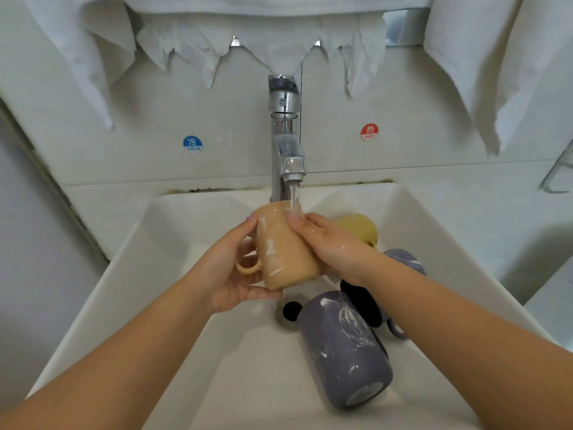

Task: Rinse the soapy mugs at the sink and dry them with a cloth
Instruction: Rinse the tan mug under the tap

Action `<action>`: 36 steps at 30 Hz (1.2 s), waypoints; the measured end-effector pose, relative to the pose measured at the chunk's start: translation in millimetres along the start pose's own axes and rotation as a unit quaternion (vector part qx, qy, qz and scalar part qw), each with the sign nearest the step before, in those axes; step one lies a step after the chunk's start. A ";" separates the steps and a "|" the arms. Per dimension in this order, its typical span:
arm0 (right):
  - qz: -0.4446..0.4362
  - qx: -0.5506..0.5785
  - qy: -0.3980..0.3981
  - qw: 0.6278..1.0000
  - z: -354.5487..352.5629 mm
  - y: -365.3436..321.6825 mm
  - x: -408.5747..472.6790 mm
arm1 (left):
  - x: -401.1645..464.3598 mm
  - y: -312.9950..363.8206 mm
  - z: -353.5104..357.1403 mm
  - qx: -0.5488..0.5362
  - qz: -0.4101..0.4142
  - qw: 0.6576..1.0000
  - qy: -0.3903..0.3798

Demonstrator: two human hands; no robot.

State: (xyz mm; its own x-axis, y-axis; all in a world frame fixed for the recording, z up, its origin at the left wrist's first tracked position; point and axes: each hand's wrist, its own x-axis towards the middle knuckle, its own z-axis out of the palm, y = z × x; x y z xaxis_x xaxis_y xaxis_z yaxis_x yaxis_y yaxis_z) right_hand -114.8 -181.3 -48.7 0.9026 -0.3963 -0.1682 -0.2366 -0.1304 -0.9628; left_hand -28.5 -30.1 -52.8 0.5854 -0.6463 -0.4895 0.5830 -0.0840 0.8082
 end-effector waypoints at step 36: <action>-0.014 0.034 0.021 0.999 11.0 3.1 0.6 | -2.1 1.4 -0.5 0.033 0.032 0.999 -0.026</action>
State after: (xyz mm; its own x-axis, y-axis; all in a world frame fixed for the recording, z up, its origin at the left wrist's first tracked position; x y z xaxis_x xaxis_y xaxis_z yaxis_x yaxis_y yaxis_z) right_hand -111.1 -172.0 -54.1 0.8924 -0.4309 -0.1338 -0.1852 -0.0795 -0.9795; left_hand -28.6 -28.4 -50.8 0.5891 -0.6906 -0.4195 0.5053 -0.0902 0.8582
